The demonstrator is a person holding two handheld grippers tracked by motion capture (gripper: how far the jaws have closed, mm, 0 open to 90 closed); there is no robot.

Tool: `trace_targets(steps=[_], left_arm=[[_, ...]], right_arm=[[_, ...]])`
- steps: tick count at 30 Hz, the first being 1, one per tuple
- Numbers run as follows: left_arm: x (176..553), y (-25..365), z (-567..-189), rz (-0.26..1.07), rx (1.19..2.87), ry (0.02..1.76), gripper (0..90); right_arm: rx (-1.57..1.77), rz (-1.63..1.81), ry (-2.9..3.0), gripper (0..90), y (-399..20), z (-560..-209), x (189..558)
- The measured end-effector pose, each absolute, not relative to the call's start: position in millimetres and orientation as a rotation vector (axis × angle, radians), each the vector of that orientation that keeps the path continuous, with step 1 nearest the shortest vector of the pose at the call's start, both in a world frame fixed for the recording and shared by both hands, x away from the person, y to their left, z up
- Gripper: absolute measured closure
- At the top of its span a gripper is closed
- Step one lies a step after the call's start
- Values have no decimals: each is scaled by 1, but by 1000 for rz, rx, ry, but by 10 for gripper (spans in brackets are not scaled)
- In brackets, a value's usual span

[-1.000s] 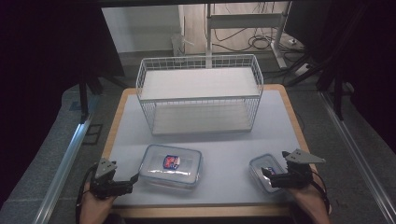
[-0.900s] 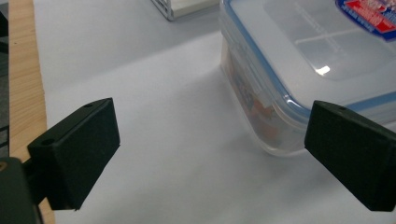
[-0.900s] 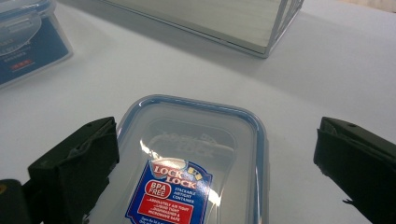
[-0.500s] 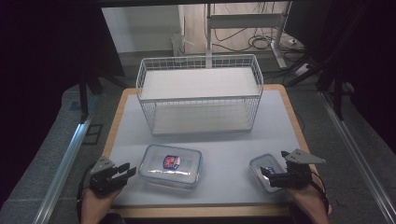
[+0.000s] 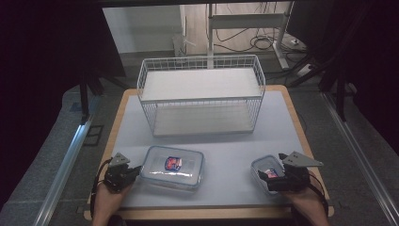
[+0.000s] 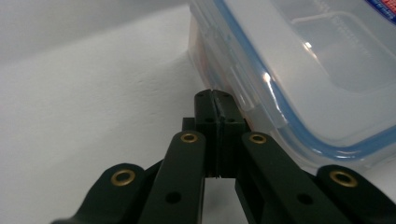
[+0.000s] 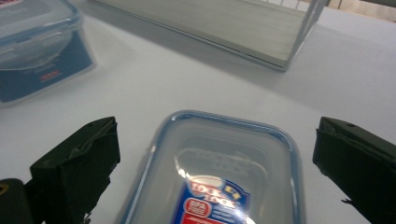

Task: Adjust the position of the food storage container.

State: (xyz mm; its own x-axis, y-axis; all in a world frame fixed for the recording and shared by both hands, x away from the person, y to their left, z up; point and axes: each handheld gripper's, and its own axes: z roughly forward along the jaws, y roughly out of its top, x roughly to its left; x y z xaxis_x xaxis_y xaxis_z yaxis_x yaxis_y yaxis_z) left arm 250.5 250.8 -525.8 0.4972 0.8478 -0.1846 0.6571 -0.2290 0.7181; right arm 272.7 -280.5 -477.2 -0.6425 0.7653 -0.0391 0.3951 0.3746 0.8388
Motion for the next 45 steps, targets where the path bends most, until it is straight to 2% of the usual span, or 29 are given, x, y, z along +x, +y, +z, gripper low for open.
trace_targets(steps=[10, 21, 25, 30, 31, 32, 35, 39, 45], left_arm=[[249, 224, -524, 288, 2005, 1175, 900], [251, 192, -522, 245, 2041, 1102, 900], [252, 182, -521, 230, 2051, 1077, 900], [251, 173, -521, 209, 2060, 1047, 900], [251, 173, -521, 209, 2060, 1047, 900], [251, 173, -521, 205, 2058, 1046, 899], [251, 173, -521, 194, 2053, 1047, 900], [251, 174, -521, 191, 2058, 1042, 900], [251, 173, -521, 190, 2055, 1043, 900]], right_arm=[[959, 1185, 2291, 1, -265, -479, 268], [974, 1189, 2333, 81, -263, -481, 270], [968, 1198, 2342, 142, -263, -479, 269], [944, 1204, 2435, 426, -258, -478, 266], [944, 1204, 2435, 426, -258, -478, 266], [927, 1210, 2467, 549, -254, -478, 265], [907, 1128, 2528, 682, -246, -481, 262], [865, 984, 2577, 798, -237, -487, 260], [873, 952, 2562, 837, -240, -486, 262]])
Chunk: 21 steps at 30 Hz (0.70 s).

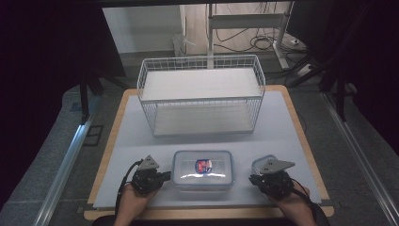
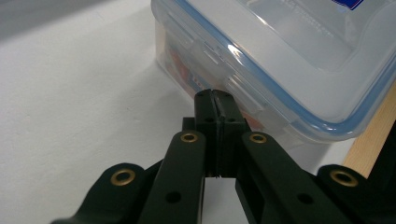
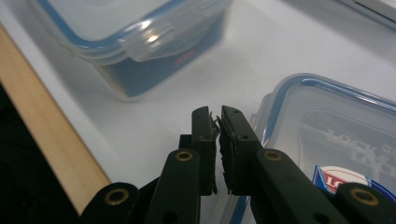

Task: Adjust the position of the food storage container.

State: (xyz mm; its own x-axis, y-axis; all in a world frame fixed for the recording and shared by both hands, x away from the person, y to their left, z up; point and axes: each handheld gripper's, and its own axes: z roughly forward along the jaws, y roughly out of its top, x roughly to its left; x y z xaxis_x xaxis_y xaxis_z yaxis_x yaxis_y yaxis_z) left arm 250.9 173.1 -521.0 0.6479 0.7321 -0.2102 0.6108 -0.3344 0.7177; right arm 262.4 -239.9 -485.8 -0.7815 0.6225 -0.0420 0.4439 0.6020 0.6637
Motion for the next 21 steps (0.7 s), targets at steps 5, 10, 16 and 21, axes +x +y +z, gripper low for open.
trace_targets(steps=[5, 10, 16, 21], left_arm=[[251, 172, -521, 183, 2051, 1043, 900], [252, 168, -522, 173, 2048, 1035, 900], [252, 166, -521, 179, 2054, 1021, 898], [243, 175, -514, 313, 2059, 1039, 790]], right_arm=[[936, 939, 2523, 848, -254, -485, 269], [952, 934, 2514, 851, -258, -485, 272], [904, 983, 2517, 811, -253, -482, 267], [850, 1055, 2493, 677, -249, -481, 263]])
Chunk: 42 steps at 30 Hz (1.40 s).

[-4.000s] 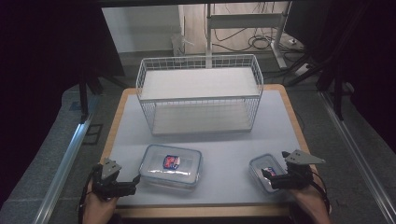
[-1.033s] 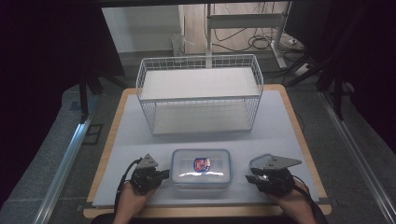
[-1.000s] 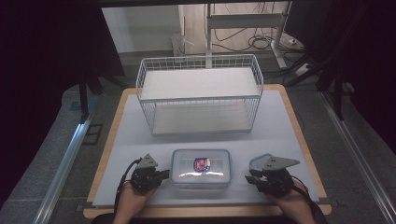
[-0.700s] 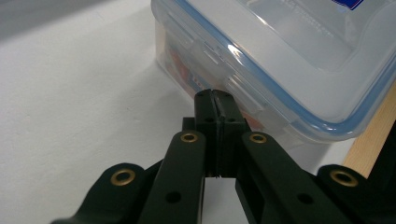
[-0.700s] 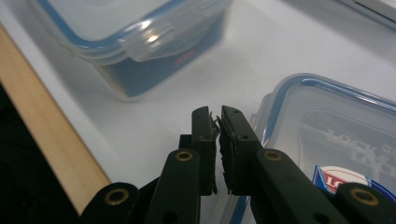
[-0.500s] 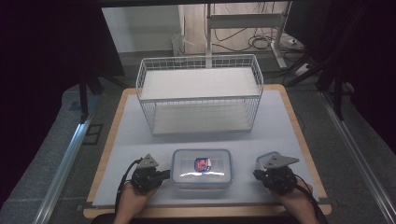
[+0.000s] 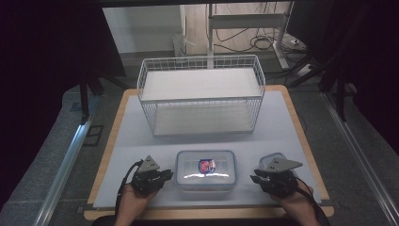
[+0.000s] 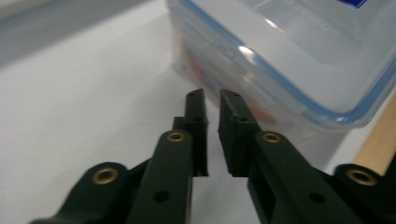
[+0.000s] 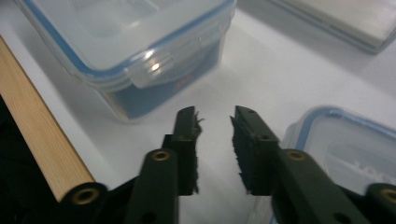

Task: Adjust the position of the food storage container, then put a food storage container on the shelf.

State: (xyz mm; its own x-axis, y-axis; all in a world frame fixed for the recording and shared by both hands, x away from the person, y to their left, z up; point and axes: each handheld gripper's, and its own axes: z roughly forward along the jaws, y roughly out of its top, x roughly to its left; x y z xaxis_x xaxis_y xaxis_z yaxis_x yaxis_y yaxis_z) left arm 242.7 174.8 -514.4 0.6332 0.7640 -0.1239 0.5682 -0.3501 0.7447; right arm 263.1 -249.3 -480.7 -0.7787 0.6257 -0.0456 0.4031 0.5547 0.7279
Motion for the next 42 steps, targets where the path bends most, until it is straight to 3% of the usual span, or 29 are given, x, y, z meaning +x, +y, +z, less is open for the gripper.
trace_targets(steps=[4, 5, 6, 7, 13, 16, 35, 42], left_arm=[[236, 180, -513, 376, 2069, 1058, 628], [234, 181, -513, 394, 2075, 1059, 628], [231, 183, -513, 430, 2086, 1068, 535], [231, 183, -513, 430, 2086, 1068, 497], [228, 190, -513, 487, 2086, 1087, 200], [228, 193, -513, 472, 2072, 1100, 123], [229, 193, -512, 405, 2055, 1127, 101], [232, 191, -506, 323, 2000, 1112, 139]], right_arm=[[832, 1073, 2403, 574, -252, -477, 262], [832, 1073, 2403, 574, -252, -477, 262], [843, 1097, 2373, 515, -255, -475, 262], [843, 1097, 2373, 515, -255, -475, 262], [916, 1105, 2320, 293, -264, -478, 270], [926, 1101, 2306, 225, -266, -479, 271], [958, 1093, 2320, 186, -266, -482, 273], [987, 1147, 2351, 278, -265, -476, 273]])
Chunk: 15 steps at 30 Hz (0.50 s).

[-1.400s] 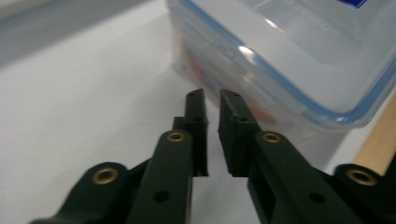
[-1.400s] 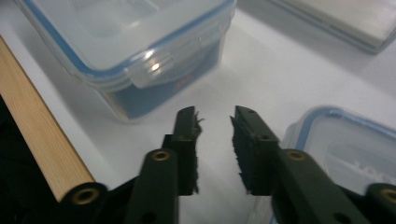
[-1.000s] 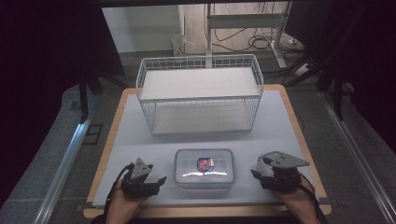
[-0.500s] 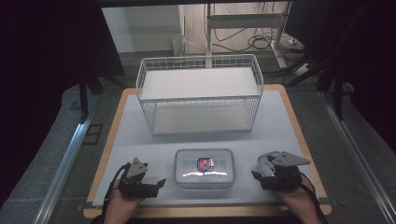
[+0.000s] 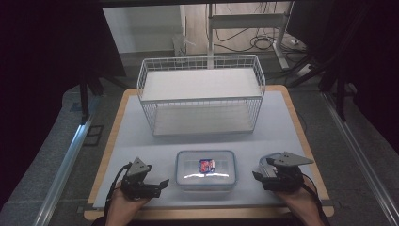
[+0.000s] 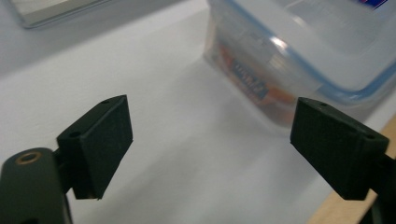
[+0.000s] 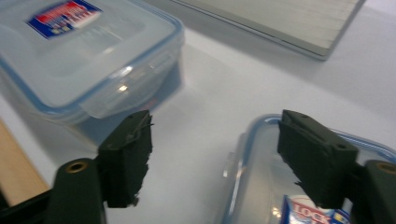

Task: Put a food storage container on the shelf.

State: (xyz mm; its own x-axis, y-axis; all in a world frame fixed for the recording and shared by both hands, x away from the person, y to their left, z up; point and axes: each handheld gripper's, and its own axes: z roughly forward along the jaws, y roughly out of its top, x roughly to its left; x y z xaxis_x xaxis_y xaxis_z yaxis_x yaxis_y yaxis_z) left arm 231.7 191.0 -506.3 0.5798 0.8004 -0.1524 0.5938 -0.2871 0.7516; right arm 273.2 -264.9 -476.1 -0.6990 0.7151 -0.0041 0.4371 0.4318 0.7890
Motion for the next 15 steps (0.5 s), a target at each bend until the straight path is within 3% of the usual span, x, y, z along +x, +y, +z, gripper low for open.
trace_targets(steps=[6, 15], left_arm=[[239, 188, -500, 228, 1966, 1081, 205], [259, 188, -498, 86, 1922, 1080, 265]], right_arm=[[1043, 1209, 2413, 308, -260, -470, 278], [1087, 1294, 2532, 261, -240, -470, 290]])
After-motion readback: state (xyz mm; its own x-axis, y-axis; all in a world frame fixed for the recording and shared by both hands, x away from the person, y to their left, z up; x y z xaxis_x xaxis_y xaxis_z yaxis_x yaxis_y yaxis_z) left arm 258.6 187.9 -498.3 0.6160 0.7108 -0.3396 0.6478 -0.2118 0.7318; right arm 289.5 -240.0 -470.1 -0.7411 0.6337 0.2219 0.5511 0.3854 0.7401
